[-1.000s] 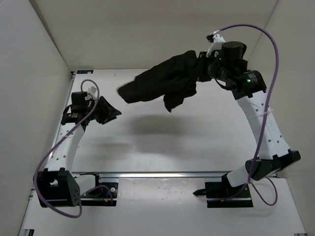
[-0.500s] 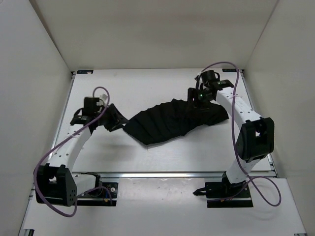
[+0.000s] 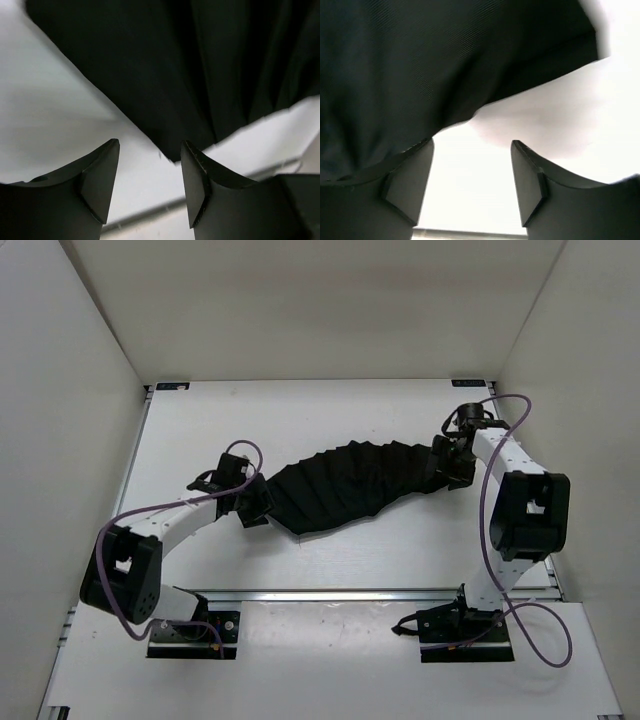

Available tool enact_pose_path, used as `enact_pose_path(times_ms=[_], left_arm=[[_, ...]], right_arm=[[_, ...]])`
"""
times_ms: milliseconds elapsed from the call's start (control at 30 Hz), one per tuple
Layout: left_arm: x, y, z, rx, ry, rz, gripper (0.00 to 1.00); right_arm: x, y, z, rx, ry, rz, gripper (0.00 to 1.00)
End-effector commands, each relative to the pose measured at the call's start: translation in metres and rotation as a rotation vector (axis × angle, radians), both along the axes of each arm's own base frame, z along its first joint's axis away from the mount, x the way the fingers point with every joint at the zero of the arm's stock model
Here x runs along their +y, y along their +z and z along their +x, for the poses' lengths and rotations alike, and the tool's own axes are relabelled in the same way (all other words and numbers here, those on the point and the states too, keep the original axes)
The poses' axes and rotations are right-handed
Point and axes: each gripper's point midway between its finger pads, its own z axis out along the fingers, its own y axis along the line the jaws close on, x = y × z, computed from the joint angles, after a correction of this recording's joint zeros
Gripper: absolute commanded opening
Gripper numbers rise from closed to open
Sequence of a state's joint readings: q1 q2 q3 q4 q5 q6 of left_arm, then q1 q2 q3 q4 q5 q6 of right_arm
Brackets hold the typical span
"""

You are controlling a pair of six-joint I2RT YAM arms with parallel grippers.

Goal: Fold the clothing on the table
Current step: Flatten the skirt out

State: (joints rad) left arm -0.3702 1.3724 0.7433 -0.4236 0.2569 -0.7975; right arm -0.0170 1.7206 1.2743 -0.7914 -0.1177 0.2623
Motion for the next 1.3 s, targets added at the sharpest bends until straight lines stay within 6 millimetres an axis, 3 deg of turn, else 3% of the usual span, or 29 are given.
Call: enact_pose_path(times_ms=[0,100,133,167,200,267,300,367,400,433,467,500,533,567,633,667,700,733,767,800,833,900,933,967,1000,1100,1133,1267], left_arm=[[0.024,-0.004,0.039,-0.098,0.125,0.059,0.63],[0.022,-0.010,0.057,-0.100,0.148,0.075,0.64],[0.019,-0.013,0.062,-0.089,0.152,0.068,0.64],[0.015,-0.019,0.067,-0.076,0.154,0.065,0.65],[0.006,-0.011,0.076,-0.092,0.137,0.054,0.65],[-0.003,-0.026,0.080,-0.043,0.129,0.064,0.65],[-0.009,-0.023,0.088,-0.054,0.119,0.060,0.66],[-0.019,-0.035,0.088,-0.008,0.098,0.060,0.64],[-0.025,-0.033,0.091,-0.007,0.097,0.051,0.60],[-0.027,-0.033,0.096,-0.009,0.102,0.032,0.43],[-0.032,-0.027,0.099,-0.024,0.100,0.007,0.23],[-0.034,-0.019,0.101,-0.044,0.104,-0.013,0.00],[-0.034,-0.001,0.110,-0.084,0.121,-0.044,0.00],[-0.029,0.003,0.113,-0.087,0.136,-0.061,0.00],[-0.026,0.053,0.126,-0.196,0.149,-0.112,0.00],[-0.018,0.068,0.130,-0.227,0.171,-0.121,0.00],[-0.013,0.100,0.133,-0.305,0.181,-0.153,0.00],[-0.008,0.116,0.134,-0.334,0.199,-0.179,0.00],[0.003,0.145,0.134,-0.398,0.226,-0.203,0.00],[0.007,0.174,0.127,-0.459,0.224,-0.228,0.00],[0.014,0.184,0.123,-0.484,0.233,-0.222,0.00],[0.026,0.224,0.102,-0.573,0.238,-0.236,0.00],[0.031,0.243,0.091,-0.621,0.239,-0.247,0.00],[0.034,0.253,0.077,-0.644,0.239,-0.246,0.00],[0.036,0.269,0.066,-0.691,0.236,-0.251,0.00],[0.043,0.291,0.048,-0.751,0.251,-0.241,0.00],[0.045,0.296,0.050,-0.761,0.257,-0.244,0.00],[0.049,0.294,0.067,-0.746,0.272,-0.231,0.00]], right_arm=[[-0.020,-0.003,0.032,-0.051,-0.056,-0.034,0.64],[-0.028,-0.012,0.047,-0.046,-0.089,-0.011,0.66],[-0.028,-0.015,0.053,-0.039,-0.080,-0.013,0.74],[-0.032,-0.021,0.059,-0.020,-0.092,0.009,0.75],[-0.028,-0.021,0.064,-0.024,-0.082,0.024,0.73],[-0.025,-0.027,0.073,-0.016,-0.073,0.064,0.71],[-0.022,-0.025,0.076,-0.023,-0.066,0.091,0.65],[-0.014,-0.023,0.083,-0.053,-0.040,0.133,0.34],[-0.008,-0.018,0.085,-0.066,-0.026,0.159,0.08],[-0.005,-0.016,0.085,-0.075,-0.008,0.166,0.00],[-0.005,-0.011,0.085,-0.090,0.003,0.164,0.00],[-0.004,0.003,0.089,-0.130,0.014,0.157,0.01],[-0.006,0.008,0.087,-0.143,0.018,0.144,0.00],[-0.003,0.027,0.091,-0.197,0.028,0.137,0.00],[-0.003,0.081,0.094,-0.350,0.043,0.130,0.00],[-0.003,0.092,0.093,-0.380,0.043,0.131,0.00],[0.001,0.121,0.088,-0.453,0.057,0.137,0.00],[0.001,0.131,0.084,-0.481,0.057,0.134,0.00],[0.006,0.154,0.074,-0.536,0.076,0.135,0.00],[0.009,0.173,0.062,-0.585,0.087,0.141,0.00],[0.008,0.180,0.055,-0.603,0.084,0.124,0.00],[0.013,0.208,0.025,-0.681,0.102,0.121,0.00],[0.014,0.212,0.017,-0.689,0.099,0.112,0.00],[0.020,0.231,-0.006,-0.745,0.128,0.092,0.00],[0.025,0.234,-0.014,-0.749,0.129,0.078,0.00],[0.038,0.262,-0.040,-0.815,0.152,0.077,0.00],[0.042,0.273,-0.040,-0.841,0.162,0.091,0.00],[0.052,0.271,-0.017,-0.805,0.197,0.121,0.00]])
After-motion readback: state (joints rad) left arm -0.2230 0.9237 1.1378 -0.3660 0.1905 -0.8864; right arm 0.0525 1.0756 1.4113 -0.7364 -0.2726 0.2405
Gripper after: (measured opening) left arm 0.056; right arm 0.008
